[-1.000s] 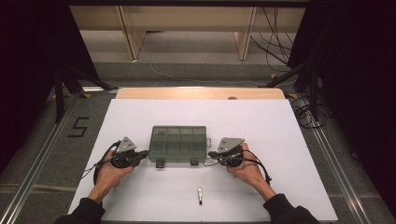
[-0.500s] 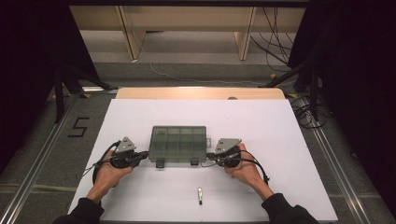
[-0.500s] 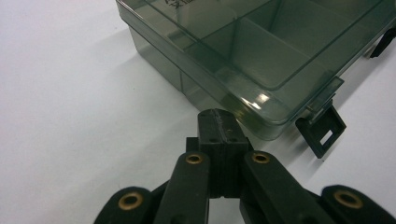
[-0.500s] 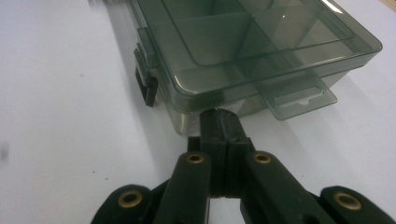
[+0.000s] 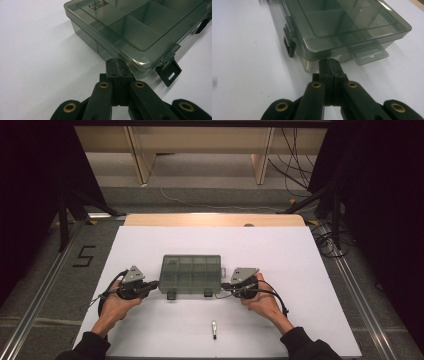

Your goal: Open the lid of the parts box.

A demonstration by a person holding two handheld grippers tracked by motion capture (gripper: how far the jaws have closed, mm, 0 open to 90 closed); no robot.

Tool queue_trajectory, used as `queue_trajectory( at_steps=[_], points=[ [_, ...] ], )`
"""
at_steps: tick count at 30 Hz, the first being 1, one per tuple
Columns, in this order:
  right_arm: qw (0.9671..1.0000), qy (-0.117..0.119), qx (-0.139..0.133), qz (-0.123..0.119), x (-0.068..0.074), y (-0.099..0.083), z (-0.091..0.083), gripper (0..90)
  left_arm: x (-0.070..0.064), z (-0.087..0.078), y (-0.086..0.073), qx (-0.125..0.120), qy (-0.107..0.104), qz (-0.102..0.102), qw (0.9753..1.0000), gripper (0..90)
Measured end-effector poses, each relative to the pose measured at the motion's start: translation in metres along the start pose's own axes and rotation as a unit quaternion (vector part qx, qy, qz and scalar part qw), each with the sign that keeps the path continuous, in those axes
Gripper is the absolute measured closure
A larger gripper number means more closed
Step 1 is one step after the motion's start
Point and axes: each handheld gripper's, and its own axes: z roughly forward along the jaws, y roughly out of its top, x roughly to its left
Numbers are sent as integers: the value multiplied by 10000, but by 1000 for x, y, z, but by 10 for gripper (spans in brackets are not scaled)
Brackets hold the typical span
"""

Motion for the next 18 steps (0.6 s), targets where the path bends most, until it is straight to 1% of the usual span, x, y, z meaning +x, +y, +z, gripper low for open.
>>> queue_trajectory(
  at_steps=[1, 2, 3, 4, 5, 7, 11, 12, 13, 14, 16, 17, 18],
  points=[
    [10000, -5, 16, -27, 0, 0, 0, 900, 0, 0, 0, 0, 0, 0, 10000, 894],
    [10000, -16, 28, -42, 0, 0, 0, 900, -1, 1, 0, -31, 17, -45, 10000, 894],
    [10000, -27, 26, -80, 0, 1, 0, 900, -1, 1, 0, -50, 54, -25, 10000, 894],
    [9999, -32, 37, -91, 0, 1, 0, 900, -1, 1, 0, -49, 39, 6, 10000, 894],
    [9999, -41, 45, -98, 0, 1, 0, 900, 0, -1, 1, 24, 12, 83, 10000, 894],
    [9999, -54, 45, -108, 0, 1, 0, 900, 0, 0, 0, -14, 33, 87, 10000, 894],
    [9999, -61, 48, -92, 0, 1, -2, 900, 0, 0, 0, 10, 19, 105, 9999, 894],
    [9999, -61, 48, -92, 0, 1, -2, 900, 0, 0, 0, 10, 19, 105, 9999, 894],
    [10000, -62, 23, -39, -1, 1, -2, 900, -1, 2, 0, -69, 73, 18, 9999, 894],
    [10000, -48, 18, -45, -1, 1, -2, 900, -1, 2, 0, -58, 83, 20, 9999, 894],
    [10000, -67, 13, -50, -1, 1, -2, 900, 0, 0, 1, 34, 41, 162, 9999, 894],
    [10000, -58, -19, -52, -1, 2, -3, 900, -1, 0, 1, 36, 25, 138, 9999, 894],
    [10000, -26, -60, -1, -1, 2, -3, 900, -1, -1, 1, 55, 56, 161, 9998, 894]
  ],
)
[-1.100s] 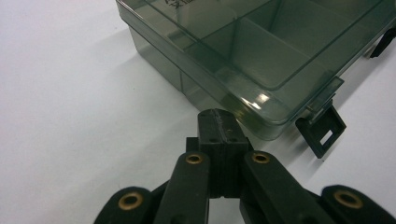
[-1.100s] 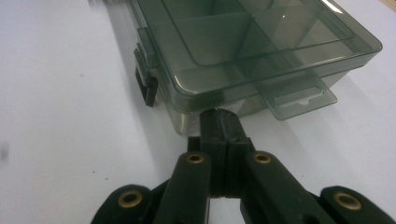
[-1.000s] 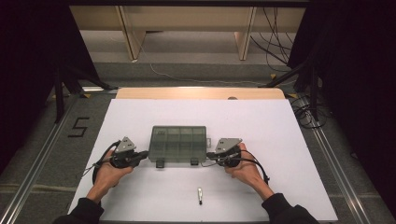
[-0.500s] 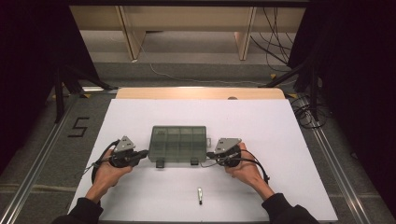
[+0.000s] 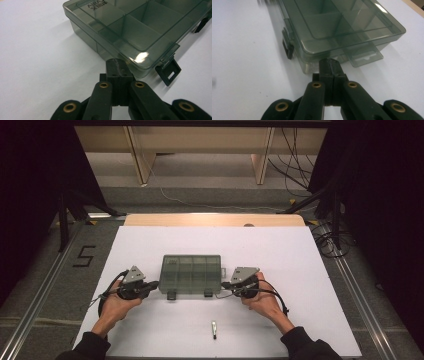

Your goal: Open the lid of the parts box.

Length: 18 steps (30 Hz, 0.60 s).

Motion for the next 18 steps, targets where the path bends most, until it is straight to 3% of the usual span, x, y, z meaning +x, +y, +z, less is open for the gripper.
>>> queue_trajectory(
  at_steps=[2, 4, 5, 6, 8, 10, 15, 18],
  points=[
    [10000, 7, -10, -2, 0, 1, 0, 900, -2, 1, 1, -125, 14, -94, 9999, 894],
    [10000, 13, -10, -9, 0, 1, 0, 900, -1, 0, 1, -53, 8, -110, 9999, 894],
    [10000, 2, -16, -25, 0, 1, 0, 900, 0, -1, 2, -51, 4, -13, 10000, 894],
    [10000, -20, -50, -22, 0, 2, -1, 900, -1, -1, 3, -141, 29, -113, 9998, 894],
    [9999, -8, -98, 22, -1, 2, -2, 900, -1, -1, 4, -246, 36, -112, 9996, 894],
    [9998, 14, -178, 46, -2, 3, -4, 900, 0, -4, 5, -179, 30, -74, 9998, 894],
    [9996, 11, -254, 97, -2, 5, -4, 900, -2, -3, 5, -279, 36, -245, 9993, 894],
    [9993, 21, -339, 162, -2, 5, -5, 900, 0, -3, 5, -197, 32, -153, 9997, 894]
  ],
)
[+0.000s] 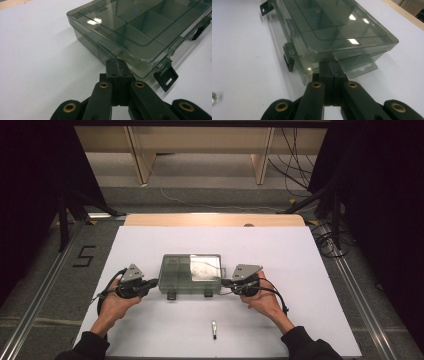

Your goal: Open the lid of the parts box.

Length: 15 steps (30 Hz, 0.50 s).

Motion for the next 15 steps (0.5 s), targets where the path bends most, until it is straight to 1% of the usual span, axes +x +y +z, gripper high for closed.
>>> queue_trajectory(
  at_steps=[1, 2, 5, 6, 7, 8, 12, 13, 14, 15],
  points=[
    [10000, -13, -20, 30, 0, 0, 0, 900, 1, 0, 0, 32, 8, 88, 10000, 893],
    [10000, -8, -24, 48, 0, 0, -1, 900, -1, 1, 1, -55, -9, -3, 10000, 894],
    [10000, -22, -72, 53, -1, 1, -1, 900, -2, 1, 1, -123, -11, 2, 9999, 893],
    [9999, -28, -85, 55, -1, 1, -1, 900, 1, -3, 3, 85, -69, 241, 9996, 894],
    [9999, -20, -104, 59, -1, 1, -1, 900, -2, -1, 3, -69, -32, 93, 9999, 894],
    [9999, -15, -116, 61, -1, 1, -2, 900, -3, -1, 3, -129, -56, 25, 9999, 894],
    [9998, -47, -155, 75, -2, 2, -2, 900, -3, -2, 5, -93, -47, 103, 9999, 893],
    [9998, -53, -182, 65, -2, 3, -3, 900, -3, -3, 6, -86, -74, 162, 9998, 893],
    [9997, -57, -216, 64, -3, 4, -3, 900, -5, -2, 6, -197, -76, 14, 9998, 894],
    [9997, -72, -232, 91, -3, 4, -3, 900, -4, -4, 8, -121, -42, 219, 9997, 894]
  ],
)
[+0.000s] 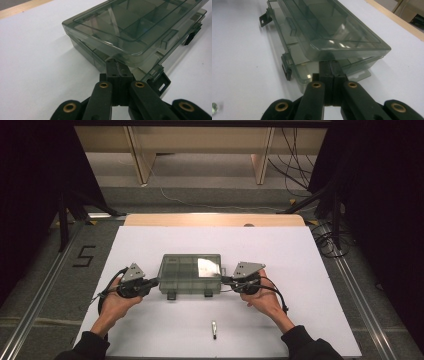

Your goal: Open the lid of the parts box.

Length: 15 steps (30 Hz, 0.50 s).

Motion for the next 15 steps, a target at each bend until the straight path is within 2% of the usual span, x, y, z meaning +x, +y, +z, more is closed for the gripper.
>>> queue_trajectory(
  at_steps=[1, 7, 15],
  points=[
    [10000, -3, -11, 10, 0, 0, 0, 900, -2, 1, 1, -112, 9, -98, 9999, 893],
    [9999, -53, -129, 12, -1, 3, -1, 900, -2, -1, 7, -211, 5, -95, 9997, 894],
    [9993, -117, -344, 69, -2, 7, -2, 900, -1, -5, 17, -385, 122, -111, 9991, 894]
  ],
)
